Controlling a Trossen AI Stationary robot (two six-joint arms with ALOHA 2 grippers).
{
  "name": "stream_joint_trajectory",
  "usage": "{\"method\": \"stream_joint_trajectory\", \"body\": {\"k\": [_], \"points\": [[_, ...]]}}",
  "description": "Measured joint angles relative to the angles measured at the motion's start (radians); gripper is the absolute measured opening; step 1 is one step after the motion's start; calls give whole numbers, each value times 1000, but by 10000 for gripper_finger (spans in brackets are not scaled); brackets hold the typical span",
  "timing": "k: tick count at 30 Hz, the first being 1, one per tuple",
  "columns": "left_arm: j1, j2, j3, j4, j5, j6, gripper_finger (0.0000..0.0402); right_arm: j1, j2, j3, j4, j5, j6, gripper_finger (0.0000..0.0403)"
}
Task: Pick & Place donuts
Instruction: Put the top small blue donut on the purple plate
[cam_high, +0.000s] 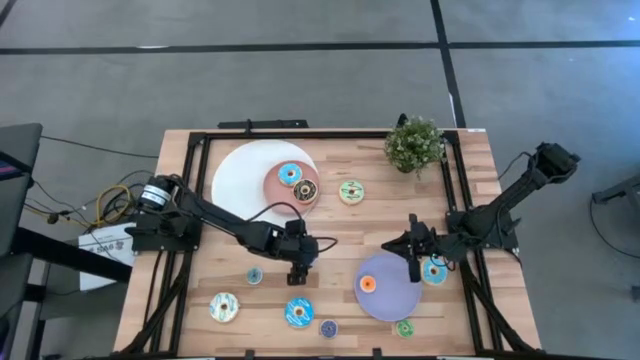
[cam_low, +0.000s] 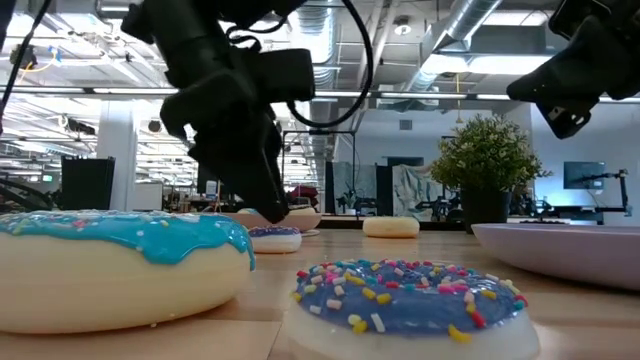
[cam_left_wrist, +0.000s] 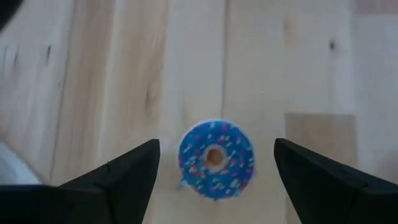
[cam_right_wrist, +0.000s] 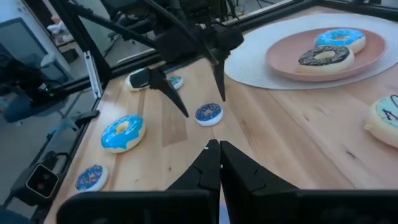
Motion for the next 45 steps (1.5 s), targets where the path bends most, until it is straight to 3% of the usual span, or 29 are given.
{"method": "stream_joint_trajectory", "body": {"k": [3, 8, 21, 35, 45], "points": [[19, 14, 0, 10, -4, -16, 311, 0, 0, 0, -2, -1, -25, 0], [40, 57, 1, 36, 75, -59, 311, 0, 0, 0, -14, -25, -39, 0], [32, 79, 3, 29, 60, -105, 310, 6, 0, 0, -9, -54, -20, 0], [13, 79, 6, 29, 50, -177, 219, 6, 0, 0, -4, -53, 14, 0], [12, 80, 76, 42, 76, -174, 192, 6, 0, 1, -9, -52, 14, 0]]}}
